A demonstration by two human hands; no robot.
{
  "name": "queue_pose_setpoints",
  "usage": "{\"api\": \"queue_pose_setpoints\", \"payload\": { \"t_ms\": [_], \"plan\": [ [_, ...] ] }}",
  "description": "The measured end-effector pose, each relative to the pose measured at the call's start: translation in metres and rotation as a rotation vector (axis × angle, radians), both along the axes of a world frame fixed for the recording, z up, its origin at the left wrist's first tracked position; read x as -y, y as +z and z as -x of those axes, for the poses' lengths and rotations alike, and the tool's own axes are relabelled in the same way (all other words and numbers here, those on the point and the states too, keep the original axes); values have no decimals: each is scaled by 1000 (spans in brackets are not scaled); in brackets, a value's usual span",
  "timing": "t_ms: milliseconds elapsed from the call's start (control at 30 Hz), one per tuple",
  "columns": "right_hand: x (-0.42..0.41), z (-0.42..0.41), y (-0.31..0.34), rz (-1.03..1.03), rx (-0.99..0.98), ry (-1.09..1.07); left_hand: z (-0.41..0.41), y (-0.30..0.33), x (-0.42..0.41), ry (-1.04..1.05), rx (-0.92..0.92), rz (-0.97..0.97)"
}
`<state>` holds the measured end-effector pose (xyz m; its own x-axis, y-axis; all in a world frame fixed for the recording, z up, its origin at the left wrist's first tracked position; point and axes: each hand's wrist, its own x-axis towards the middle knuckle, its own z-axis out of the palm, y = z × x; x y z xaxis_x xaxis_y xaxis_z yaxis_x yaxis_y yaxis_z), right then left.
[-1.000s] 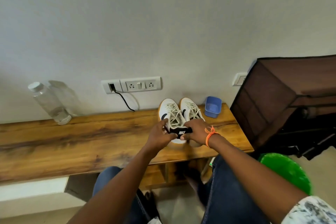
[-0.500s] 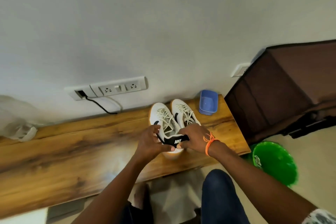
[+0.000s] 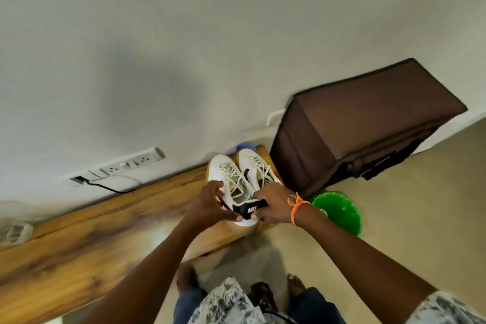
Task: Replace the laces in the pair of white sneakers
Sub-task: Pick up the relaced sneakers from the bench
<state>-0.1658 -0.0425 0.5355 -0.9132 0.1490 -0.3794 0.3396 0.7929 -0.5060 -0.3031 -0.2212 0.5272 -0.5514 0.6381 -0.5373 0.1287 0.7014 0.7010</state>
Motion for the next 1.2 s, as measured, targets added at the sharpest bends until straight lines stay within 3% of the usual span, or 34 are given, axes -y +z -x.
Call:
{"api": "queue_pose_setpoints", "payload": {
  "t_ms": [200,433,633,733,833,900,967,1200],
  "plan": [
    [-76,-105,25,17,-2,63,-94,24,-89,-210,-83,146],
    [-143,-230,32,101,104,28,-205,27,-174,-405,-30,288],
    [-188,-312,-6,109,194,-135,-284,-18,-233,-444,11,234],
    [-212,-336,-29,55,225,-217,-312,-44,-263,-480,89,103],
    [-231,-343,-50,-33,232,-248,-329,-78,-289,-373,53,6],
    [-249,-338,-76,-90,222,-284,-329,-154,-304,-305,38,-64],
    [-256,-331,-89,-162,223,-284,-330,-189,-310,-259,-26,-113],
    [-320,-300,-214,-332,135,-216,-327,-223,-372,-83,-174,-168]
  ]
}}
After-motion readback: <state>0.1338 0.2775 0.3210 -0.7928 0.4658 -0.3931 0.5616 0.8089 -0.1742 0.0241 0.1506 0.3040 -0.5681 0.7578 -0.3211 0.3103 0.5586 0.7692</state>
